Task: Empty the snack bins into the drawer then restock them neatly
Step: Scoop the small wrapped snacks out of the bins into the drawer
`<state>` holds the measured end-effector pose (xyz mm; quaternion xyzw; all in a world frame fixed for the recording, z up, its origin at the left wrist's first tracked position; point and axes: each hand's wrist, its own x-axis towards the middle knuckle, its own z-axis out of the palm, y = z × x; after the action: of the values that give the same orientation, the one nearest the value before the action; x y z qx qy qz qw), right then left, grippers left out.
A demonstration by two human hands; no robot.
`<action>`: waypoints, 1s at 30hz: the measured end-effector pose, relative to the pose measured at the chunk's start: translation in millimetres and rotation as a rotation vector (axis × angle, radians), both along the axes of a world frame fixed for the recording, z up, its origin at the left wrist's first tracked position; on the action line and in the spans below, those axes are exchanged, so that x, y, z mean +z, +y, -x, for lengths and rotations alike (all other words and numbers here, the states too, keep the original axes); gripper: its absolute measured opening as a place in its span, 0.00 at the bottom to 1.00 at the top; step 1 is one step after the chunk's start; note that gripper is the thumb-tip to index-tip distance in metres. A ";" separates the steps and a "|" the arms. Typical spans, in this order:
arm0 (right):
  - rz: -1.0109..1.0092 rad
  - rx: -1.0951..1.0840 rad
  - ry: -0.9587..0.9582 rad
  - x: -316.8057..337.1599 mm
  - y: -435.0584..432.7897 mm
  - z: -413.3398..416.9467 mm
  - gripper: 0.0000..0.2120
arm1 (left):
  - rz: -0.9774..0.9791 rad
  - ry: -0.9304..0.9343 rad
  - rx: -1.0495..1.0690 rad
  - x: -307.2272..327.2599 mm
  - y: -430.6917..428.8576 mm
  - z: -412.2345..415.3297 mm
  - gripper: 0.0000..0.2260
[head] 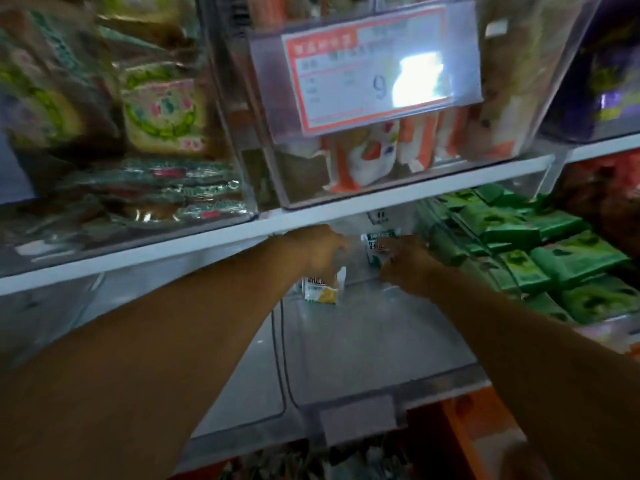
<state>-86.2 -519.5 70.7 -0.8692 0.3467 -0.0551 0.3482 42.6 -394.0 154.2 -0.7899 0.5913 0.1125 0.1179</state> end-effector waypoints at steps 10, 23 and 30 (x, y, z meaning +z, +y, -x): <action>0.232 -0.044 0.025 -29.8 -11.9 -19.6 0.41 | -0.206 0.026 0.087 -35.0 -20.4 -29.5 0.37; 0.039 0.076 -0.113 -31.8 -1.0 -20.3 0.36 | -0.227 0.084 0.083 -37.3 -22.2 -25.9 0.30; 0.130 0.020 0.012 -33.7 -4.2 -17.4 0.27 | -0.147 0.154 0.094 -35.4 -18.9 -22.3 0.23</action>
<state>-68.8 -523.6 37.1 -0.8938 0.3356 -0.0689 0.2893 64.9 -412.9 118.8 -0.7951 0.5509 0.2211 0.1244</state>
